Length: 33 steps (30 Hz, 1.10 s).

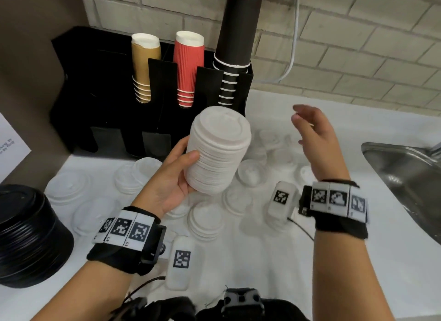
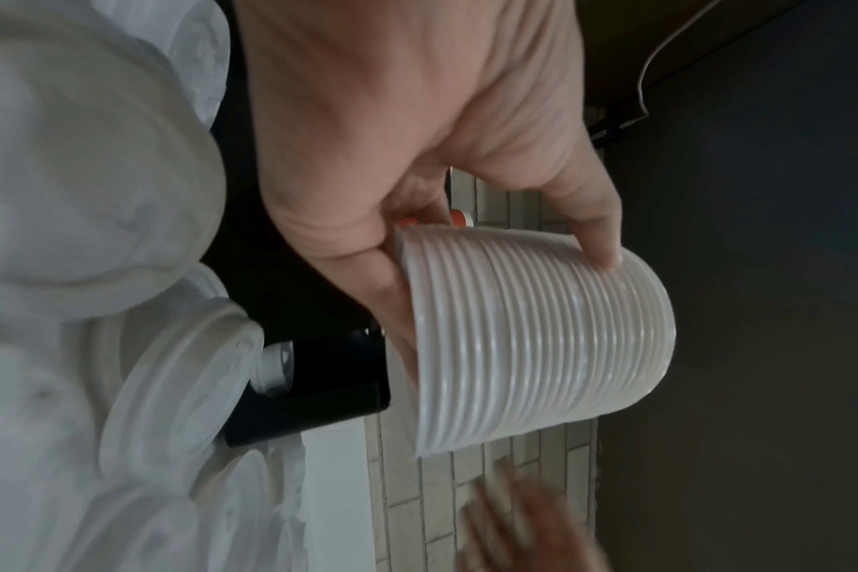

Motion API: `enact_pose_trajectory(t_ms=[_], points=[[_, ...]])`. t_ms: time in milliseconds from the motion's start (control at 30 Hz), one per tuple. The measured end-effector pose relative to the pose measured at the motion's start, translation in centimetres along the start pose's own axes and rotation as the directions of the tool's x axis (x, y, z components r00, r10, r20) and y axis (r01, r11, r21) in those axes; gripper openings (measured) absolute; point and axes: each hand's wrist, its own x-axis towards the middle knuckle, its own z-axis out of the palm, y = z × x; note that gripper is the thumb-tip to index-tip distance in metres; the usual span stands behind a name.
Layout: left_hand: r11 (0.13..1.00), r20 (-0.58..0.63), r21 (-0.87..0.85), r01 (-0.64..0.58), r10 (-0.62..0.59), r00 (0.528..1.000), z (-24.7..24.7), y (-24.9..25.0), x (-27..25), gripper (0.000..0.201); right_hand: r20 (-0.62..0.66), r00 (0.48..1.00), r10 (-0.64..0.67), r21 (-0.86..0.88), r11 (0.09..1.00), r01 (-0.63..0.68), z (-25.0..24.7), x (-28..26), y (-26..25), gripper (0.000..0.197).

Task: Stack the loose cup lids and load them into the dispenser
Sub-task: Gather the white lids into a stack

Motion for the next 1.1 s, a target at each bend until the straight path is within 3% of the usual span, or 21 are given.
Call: enact_pose_trajectory(t_ms=[100, 167, 333, 433, 533, 667, 800, 867, 933, 1100], points=[[1.000, -0.008, -0.011, -0.024, 0.024, 1.000, -0.4, 0.5, 0.2, 0.088, 0.113, 0.935, 0.336, -0.349, 0.894, -0.280, -0.6, 4.1, 4.1, 0.035], [0.999, -0.004, -0.015, -0.034, 0.034, 0.999, -0.6, 0.8, 0.2, 0.086, 0.154, 0.872, 0.464, -0.536, 0.781, -0.321, -0.3, 5.6, 6.5, 0.046], [0.999, -0.019, 0.009, -0.031, 0.032, 0.999, -1.0, 0.9, -0.1, 0.095, 0.169, 0.809, 0.563, -0.760, 0.597, -0.257, 1.1, 6.2, 9.8, 0.069], [0.999, -0.035, 0.018, -0.029, 0.029, 0.999, -1.0, 1.0, -0.2, 0.100, 0.157, 0.807, 0.569, -0.876, 0.457, -0.152, 1.8, 6.6, 10.5, 0.070], [0.999, -0.040, 0.019, -0.032, 0.033, 0.999, -1.0, 1.0, -0.3, 0.099, 0.160, 0.797, 0.583, -0.902, 0.414, -0.121, 2.0, 6.7, 10.7, 0.067], [0.999, -0.050, 0.033, -0.027, 0.029, 0.998, -0.9, 1.0, -0.3, 0.105, 0.101, 0.818, 0.566, -0.849, 0.478, -0.226, 1.2, 7.1, 9.4, 0.060], [1.000, -0.050, 0.026, -0.014, 0.015, 0.999, -0.7, 0.5, -0.2, 0.105, 0.148, 0.885, 0.441, -0.516, 0.798, -0.312, 0.1, 5.9, 5.7, 0.052], [0.999, -0.044, 0.032, -0.003, 0.004, 0.999, -0.5, 0.2, 0.0, 0.104, 0.178, 0.939, 0.295, -0.267, 0.933, -0.243, 0.2, 3.8, 3.3, 0.049], [0.999, -0.040, 0.035, 0.005, -0.004, 0.999, -0.1, 0.0, 0.2, 0.105, 0.188, 0.974, 0.127, -0.052, 0.991, -0.120, 1.0, 1.2, 0.9, 0.047], [0.999, -0.043, 0.037, -0.002, 0.004, 0.999, 0.7, -0.1, 0.4, 0.102, 0.166, 0.954, -0.249, 0.163, 0.961, 0.222, 3.1, -4.2, -3.3, 0.043]])
